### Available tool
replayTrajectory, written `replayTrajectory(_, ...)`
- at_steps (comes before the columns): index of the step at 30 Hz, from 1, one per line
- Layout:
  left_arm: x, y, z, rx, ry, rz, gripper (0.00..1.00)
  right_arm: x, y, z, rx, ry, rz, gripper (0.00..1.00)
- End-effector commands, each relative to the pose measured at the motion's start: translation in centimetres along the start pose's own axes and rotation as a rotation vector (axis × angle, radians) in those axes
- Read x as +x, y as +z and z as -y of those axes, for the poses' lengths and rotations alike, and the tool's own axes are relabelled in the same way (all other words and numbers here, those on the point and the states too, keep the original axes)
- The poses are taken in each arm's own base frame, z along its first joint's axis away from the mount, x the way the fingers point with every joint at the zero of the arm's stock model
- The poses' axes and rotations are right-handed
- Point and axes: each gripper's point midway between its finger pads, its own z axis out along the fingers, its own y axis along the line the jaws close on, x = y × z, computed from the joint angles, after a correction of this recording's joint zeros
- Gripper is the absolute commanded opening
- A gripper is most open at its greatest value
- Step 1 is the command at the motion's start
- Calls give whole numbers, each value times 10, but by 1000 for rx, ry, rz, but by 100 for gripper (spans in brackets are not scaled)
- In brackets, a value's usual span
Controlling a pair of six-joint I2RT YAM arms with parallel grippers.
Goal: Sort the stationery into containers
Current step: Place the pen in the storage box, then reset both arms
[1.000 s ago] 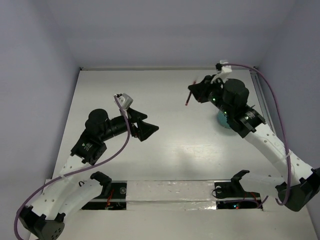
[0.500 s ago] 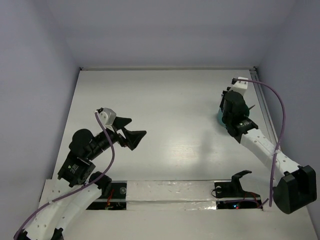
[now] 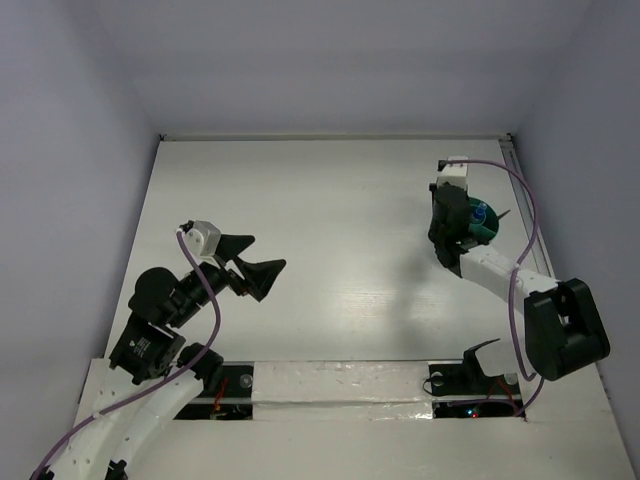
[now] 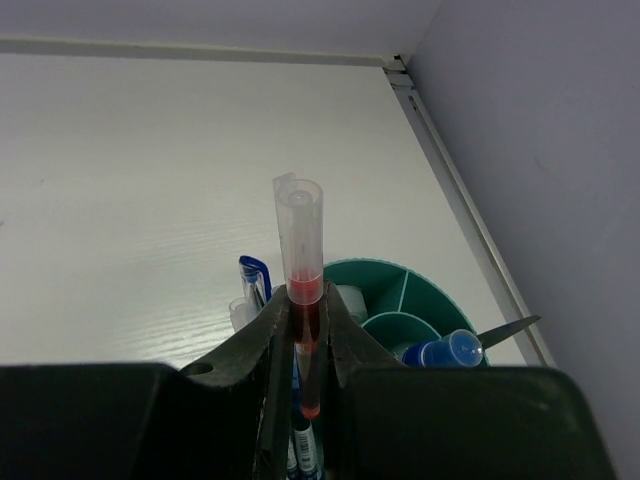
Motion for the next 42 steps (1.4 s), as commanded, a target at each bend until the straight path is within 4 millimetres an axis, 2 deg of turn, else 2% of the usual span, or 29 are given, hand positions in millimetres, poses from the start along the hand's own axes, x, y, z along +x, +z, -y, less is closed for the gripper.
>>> replayTrajectory(1, -5, -1, -1, -5, 15, 32, 99, -5, 5, 9, 51, 20, 49, 0)
replayTrajectory(8, -4, 1, -2, -9, 13, 26, 99, 27, -9, 17, 80, 103, -15, 1)
replayTrajectory(11, -3, 2, -3, -12, 11, 22, 99, 25, -16, 23, 88, 140, -13, 17)
replayTrajectory(12, -3, 2, -3, -12, 10, 21, 99, 26, -18, 23, 79, 138, -18, 32)
replayTrajectory(14, -2, 2, -4, -16, 9, 19, 99, 27, -22, 26, 79, 139, -37, 52)
replayTrajectory(15, -3, 2, -4, -16, 11, 20, 99, 26, -23, 27, 79, 145, -41, 68)
replayTrajectory(16, -2, 2, -4, -17, 10, 19, 99, 21, -23, 26, 75, 168, -41, 74)
replayTrajectory(17, -2, 2, -5, -22, 10, 19, 99, 27, -26, 25, 69, 170, -73, 78)
replayTrajectory(18, -2, 2, -6, -24, 9, 18, 99, 23, -28, 25, 59, 191, -76, 86)
replayTrajectory(22, -2, 3, -9, -39, 8, 15, 99, 12, -36, 24, 25, 234, -111, 98)
replayTrajectory(27, 0, 5, -14, -69, 5, 6, 99, -15, -54, 28, -30, 308, -145, 100)
replayTrajectory(29, 0, 6, -17, -85, 3, 8, 99, -38, -67, 35, -65, 357, -128, 99)
replayTrajectory(31, -1, 6, -18, -89, -1, 11, 99, -53, -80, 31, -151, 382, -117, 100)
replayTrajectory(32, -2, 6, -20, -102, -4, 15, 99, -58, -93, 35, -186, 391, -126, 100)
replayTrajectory(33, -3, 6, -21, -110, -9, 16, 99, -76, -104, 30, -268, 417, -114, 100)
replayTrajectory(34, -6, 6, -21, -116, -20, 21, 99, -82, -115, 28, -318, 428, -118, 100)
replayTrajectory(35, -8, 6, -22, -128, -27, 25, 99, -91, -133, 30, -390, 443, -106, 100)
replayTrajectory(36, -17, 4, -20, -127, -28, 43, 99, -103, -152, 18, -522, 457, -90, 100)
replayTrajectory(38, -26, 3, -19, -139, -36, 55, 99, -124, -181, 21, -637, 502, -33, 100)
replayTrajectory(39, -32, 2, -19, -148, -37, 68, 99, -141, -208, 31, -716, 536, 43, 100)
replayTrajectory(40, -47, -1, -16, -150, -34, 97, 99, -155, -222, 41, -737, 562, 95, 100)
replayTrajectory(41, -62, -5, -14, -157, -32, 133, 99, -170, -248, 55, -792, 602, 175, 100)
replayTrajectory(42, -63, -5, -16, -169, -34, 137, 99, -178, -260, 64, -805, 619, 218, 100)
